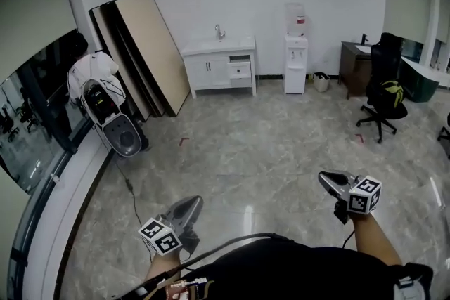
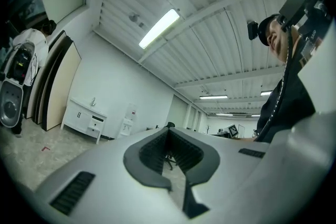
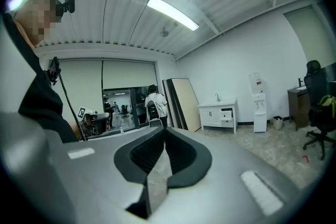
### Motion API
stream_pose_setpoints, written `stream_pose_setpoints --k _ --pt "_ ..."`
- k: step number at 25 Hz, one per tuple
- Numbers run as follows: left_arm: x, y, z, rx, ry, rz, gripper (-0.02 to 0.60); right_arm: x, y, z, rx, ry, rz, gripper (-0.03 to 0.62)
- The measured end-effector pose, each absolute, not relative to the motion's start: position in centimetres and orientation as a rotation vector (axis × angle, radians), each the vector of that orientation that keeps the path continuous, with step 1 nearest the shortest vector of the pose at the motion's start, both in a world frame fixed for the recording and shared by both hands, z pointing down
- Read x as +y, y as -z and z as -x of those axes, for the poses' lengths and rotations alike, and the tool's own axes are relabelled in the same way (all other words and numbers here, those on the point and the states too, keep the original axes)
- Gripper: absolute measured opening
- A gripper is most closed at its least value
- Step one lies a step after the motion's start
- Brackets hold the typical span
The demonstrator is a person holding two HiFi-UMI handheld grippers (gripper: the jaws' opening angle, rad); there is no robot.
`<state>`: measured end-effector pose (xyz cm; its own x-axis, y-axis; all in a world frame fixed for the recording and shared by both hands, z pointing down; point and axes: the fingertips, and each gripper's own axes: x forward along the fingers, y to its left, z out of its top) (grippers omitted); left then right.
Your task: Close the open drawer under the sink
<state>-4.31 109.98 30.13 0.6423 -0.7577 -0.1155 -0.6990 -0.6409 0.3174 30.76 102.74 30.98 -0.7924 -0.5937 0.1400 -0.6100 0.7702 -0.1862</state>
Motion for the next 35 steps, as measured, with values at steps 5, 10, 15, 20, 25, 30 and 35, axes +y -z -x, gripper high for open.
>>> stream_pose_setpoints --k 5,10,15,20,25,30,35 --pt "106.2 -30.5 -1.2 -1.137 0.376 -2.636 0.0 99.3 -31.4 -35.2 -2.876 -0.35 -0.99 0.003" --pt "102.4 -31.1 -3.0 -1.134 0.35 -2.621 0.0 96.0 -32.7 -37.4 -2.867 -0.365 -0.995 0.003" --pt "97.7 -31.8 -2.6 -1.095 0.352 -2.622 0.0 92.8 -33.1 -37.6 -2.847 -0.371 -1.056 0.003" --pt "91.3 -32.2 -0.3 -0.986 0.363 -2.663 0.0 88.2 -32.6 -35.2 -2.817 -0.337 -1.154 0.003" --pt "84.0 -30.9 4.2 -0.91 0.344 -2.716 0.0 83.1 -31.7 -30.8 -2.794 -0.328 -1.238 0.003" --pt "77.3 -30.3 9.6 -0.877 0.329 -2.721 0.0 77.4 -30.9 -25.6 -2.784 -0.327 -1.312 0.003" --pt "72.3 -30.6 13.4 -0.871 0.307 -2.726 0.0 72.8 -31.0 -21.4 -2.754 -0.289 -1.334 0.003"
